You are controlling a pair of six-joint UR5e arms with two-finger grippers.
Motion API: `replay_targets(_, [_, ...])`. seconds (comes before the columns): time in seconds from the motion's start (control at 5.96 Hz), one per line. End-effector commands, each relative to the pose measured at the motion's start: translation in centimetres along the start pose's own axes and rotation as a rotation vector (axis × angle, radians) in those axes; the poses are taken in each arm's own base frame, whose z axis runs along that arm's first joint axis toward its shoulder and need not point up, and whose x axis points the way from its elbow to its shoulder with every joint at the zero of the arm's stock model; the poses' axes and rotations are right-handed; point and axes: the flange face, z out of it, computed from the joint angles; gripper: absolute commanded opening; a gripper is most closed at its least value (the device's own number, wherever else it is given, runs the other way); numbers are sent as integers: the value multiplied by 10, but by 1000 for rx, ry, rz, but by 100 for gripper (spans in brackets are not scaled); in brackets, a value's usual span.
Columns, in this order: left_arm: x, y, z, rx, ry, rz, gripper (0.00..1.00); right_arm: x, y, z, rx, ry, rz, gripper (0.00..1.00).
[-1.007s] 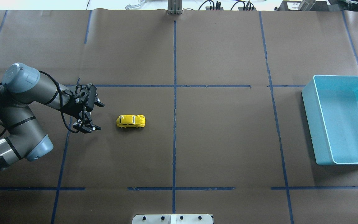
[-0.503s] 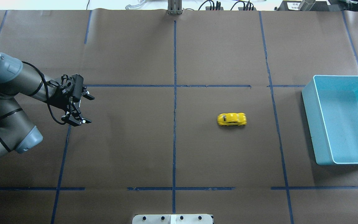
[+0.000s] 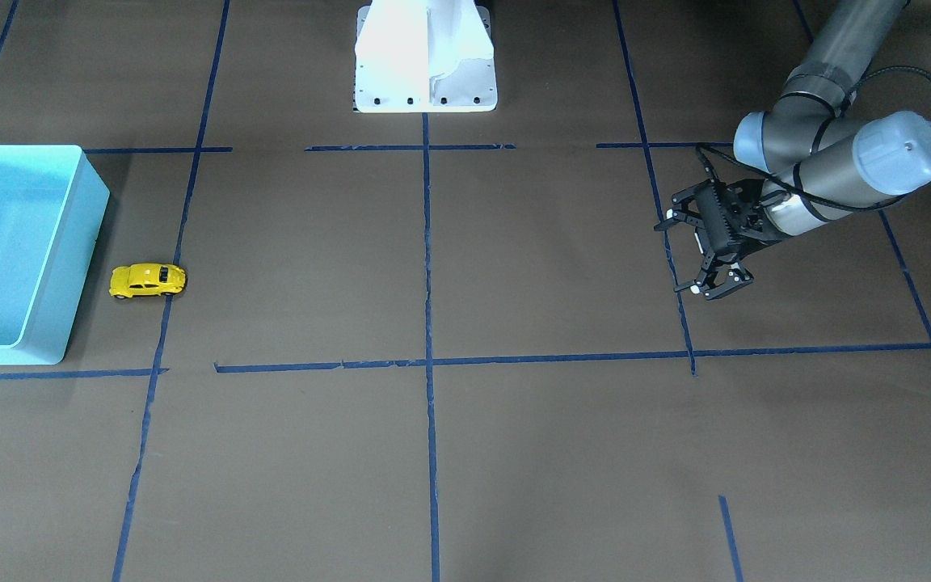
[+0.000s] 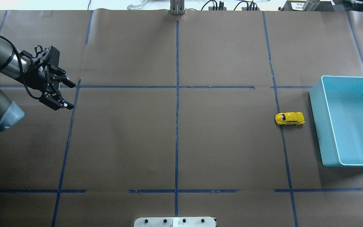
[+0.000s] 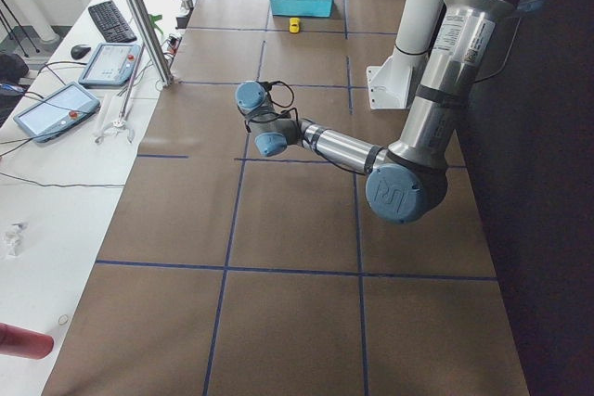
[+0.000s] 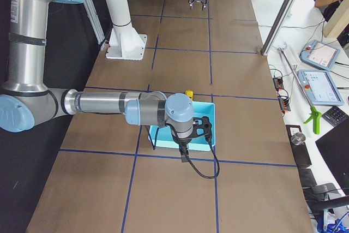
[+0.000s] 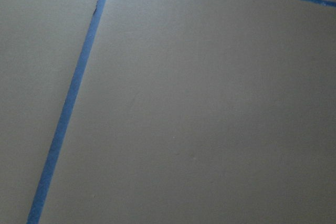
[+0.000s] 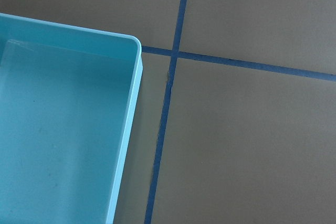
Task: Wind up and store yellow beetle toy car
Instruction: 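Withdraw the left arm away from the table as the car rolls toward the bin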
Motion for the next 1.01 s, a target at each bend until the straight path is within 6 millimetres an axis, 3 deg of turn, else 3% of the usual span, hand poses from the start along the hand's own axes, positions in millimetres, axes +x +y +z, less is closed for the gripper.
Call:
replay_targets(0.0, [6, -18, -40, -22, 3, -98, 100, 0, 0, 0, 0, 0, -1, 100])
replay_targets(0.17, [16, 12, -61, -52, -12, -175, 100, 1, 3, 1, -4, -1, 1, 100])
replay_targets(0.5, [7, 39, -95, -136, -56, -386, 100, -6, -3, -3, 12, -13, -20, 100])
replay_targets(0.67, [-8, 59, -113, -240, -152, -534, 100, -33, -15, -10, 63, -12, -133, 100])
replay_targets(0.84, [-21, 87, -144, -333, -251, -675, 100, -68, -22, -18, 75, -8, -209, 100])
